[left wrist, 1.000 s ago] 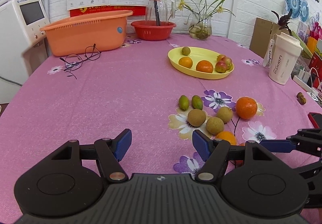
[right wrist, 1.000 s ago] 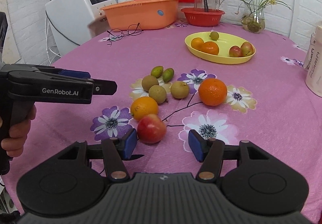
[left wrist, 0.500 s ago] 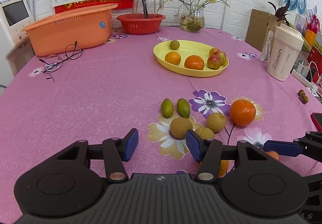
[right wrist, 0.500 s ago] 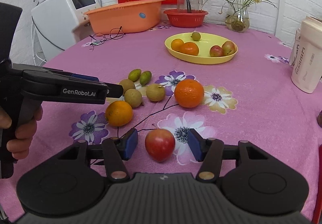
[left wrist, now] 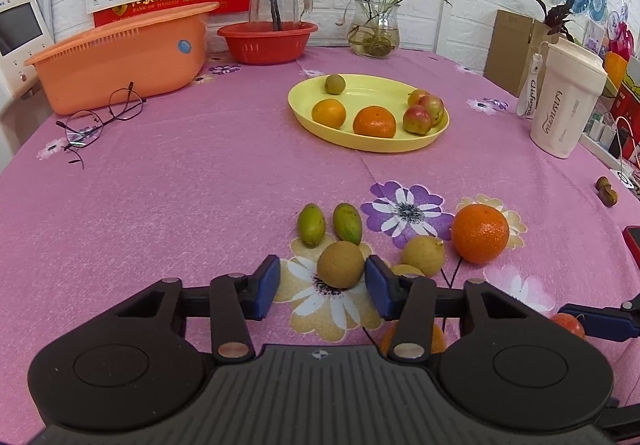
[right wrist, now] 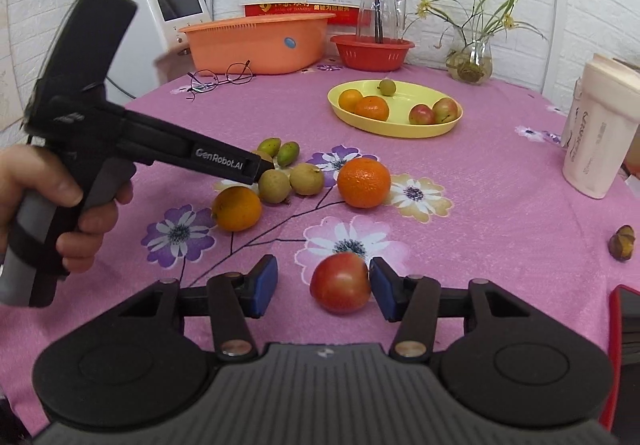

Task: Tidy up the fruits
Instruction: 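Close left tool on another brown round fruit while right tool closes on a red apple, then carry the brown fruit with left tool while right tool carries the red apple to the plate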

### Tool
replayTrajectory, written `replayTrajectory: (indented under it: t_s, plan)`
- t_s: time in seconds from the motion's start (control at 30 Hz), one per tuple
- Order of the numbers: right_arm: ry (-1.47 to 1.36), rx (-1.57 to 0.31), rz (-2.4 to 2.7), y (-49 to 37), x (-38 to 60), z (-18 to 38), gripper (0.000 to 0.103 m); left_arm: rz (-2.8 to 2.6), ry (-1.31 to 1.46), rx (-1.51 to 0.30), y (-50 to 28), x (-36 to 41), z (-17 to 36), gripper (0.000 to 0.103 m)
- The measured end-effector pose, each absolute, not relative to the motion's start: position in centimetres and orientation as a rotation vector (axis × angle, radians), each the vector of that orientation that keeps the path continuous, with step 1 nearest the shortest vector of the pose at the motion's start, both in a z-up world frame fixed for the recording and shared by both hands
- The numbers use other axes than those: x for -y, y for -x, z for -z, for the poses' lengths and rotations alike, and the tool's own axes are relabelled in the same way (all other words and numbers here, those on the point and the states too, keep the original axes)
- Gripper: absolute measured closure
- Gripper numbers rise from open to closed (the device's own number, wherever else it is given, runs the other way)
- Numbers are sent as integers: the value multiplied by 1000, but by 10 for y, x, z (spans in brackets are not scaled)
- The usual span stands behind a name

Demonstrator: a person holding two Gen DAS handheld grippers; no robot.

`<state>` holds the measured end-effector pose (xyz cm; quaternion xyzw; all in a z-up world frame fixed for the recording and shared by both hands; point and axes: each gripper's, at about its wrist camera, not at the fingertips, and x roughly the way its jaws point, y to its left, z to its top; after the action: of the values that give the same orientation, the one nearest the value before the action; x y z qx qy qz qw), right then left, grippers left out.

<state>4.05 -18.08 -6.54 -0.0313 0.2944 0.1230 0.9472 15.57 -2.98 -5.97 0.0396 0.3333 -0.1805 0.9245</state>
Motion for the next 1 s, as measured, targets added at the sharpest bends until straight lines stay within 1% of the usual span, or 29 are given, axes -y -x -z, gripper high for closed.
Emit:
replayTrajectory:
  t_s: [0.03, 0.1, 0.2, 0.67, 1.0]
  plan:
    - [66, -601, -249, -39, 182, 66, 26, 373, -80, -679, -155, 31, 60, 67]
    - [63, -610, -241, -40, 184, 67, 26, 377, -91, -676, -154, 34, 60, 79]
    - [46, -632, -216, -44, 187, 69, 26, 374, -108, -673, -152, 36, 60, 79]
    - [-5, -631, -213, -48, 194, 67, 26, 372, -90, -638, -143, 27, 45, 79]
    - [-35, -572, -191, -64, 209, 44, 26, 367, -92, -630, -150, 28, 36, 79]
